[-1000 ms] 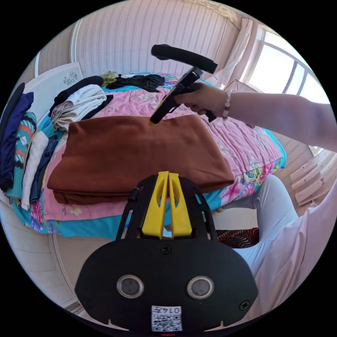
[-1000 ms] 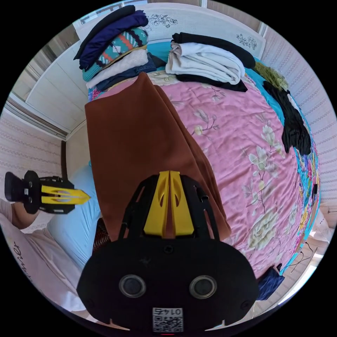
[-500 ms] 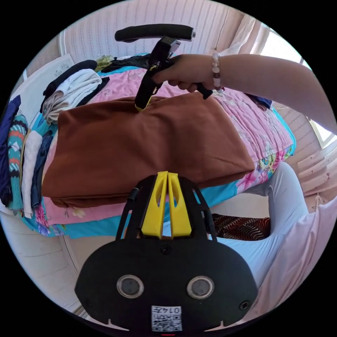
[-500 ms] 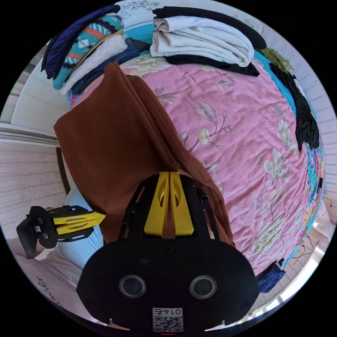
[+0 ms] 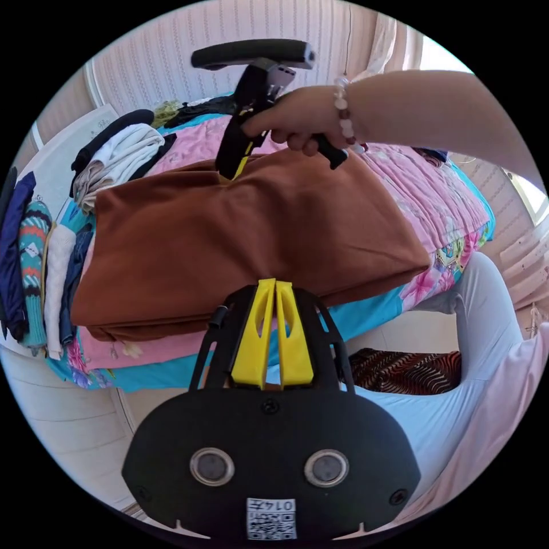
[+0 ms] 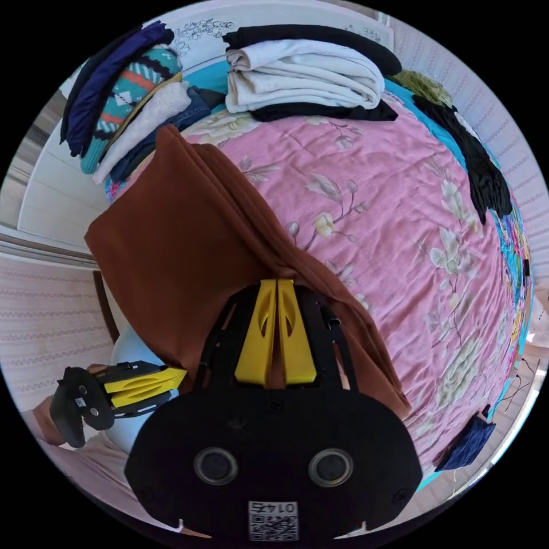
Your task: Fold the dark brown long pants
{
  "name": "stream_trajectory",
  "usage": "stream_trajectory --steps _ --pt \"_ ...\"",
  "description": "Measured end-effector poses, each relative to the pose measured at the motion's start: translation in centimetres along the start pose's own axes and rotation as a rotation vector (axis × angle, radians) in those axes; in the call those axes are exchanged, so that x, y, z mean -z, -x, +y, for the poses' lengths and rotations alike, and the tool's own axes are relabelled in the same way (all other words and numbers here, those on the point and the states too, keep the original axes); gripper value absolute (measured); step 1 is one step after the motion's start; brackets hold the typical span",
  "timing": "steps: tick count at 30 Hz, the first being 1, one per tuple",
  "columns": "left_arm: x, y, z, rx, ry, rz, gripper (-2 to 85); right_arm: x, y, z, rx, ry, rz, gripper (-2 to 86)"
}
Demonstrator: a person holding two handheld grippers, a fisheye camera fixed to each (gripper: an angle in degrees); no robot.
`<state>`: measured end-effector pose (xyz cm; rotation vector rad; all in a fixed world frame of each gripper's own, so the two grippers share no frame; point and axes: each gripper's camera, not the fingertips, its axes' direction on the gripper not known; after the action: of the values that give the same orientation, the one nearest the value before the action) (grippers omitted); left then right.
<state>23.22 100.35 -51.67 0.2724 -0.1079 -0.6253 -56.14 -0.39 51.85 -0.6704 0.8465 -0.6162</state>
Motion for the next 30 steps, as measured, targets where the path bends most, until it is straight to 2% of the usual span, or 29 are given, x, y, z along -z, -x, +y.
stream_trajectory --steps 4,8,10,15,19,24,27,30 --pt "3.5 -3.3 -0.5 -0.071 -0.12 0.017 1.8 2.6 -4.3 8.2 -0.07 -0.166 -0.058 -0.4" --pt "4.3 -8.5 -1.8 -0.158 -0.173 0.098 8.6 3.8 -9.3 16.0 -0.176 -0.23 -0.036 0.8" --pt "4.0 -10.8 -2.2 -0.195 -0.182 0.129 10.7 3.8 -12.4 20.9 -0.271 -0.249 -0.015 7.9" --pt "1.4 -16.7 -2.9 -0.3 -0.117 0.176 13.8 0.9 -17.6 28.6 -0.456 -0.243 -0.079 15.4" --pt "-2.8 -19.4 -2.6 -0.346 -0.013 0.115 14.3 -4.1 -19.5 32.0 -0.512 -0.176 -0.19 15.1" --pt "-4.2 -20.6 -2.8 -0.354 0.002 0.078 13.8 -8.0 -21.1 35.0 -0.547 -0.177 -0.337 13.1" --pt "-5.1 -20.9 -2.9 -0.357 0.003 0.076 13.6 -10.4 -21.3 35.7 -0.481 -0.123 -0.449 15.2" --pt "-5.6 -21.2 -3.0 -0.365 0.003 0.059 13.0 -11.2 -21.4 36.6 -0.458 -0.111 -0.381 14.2"
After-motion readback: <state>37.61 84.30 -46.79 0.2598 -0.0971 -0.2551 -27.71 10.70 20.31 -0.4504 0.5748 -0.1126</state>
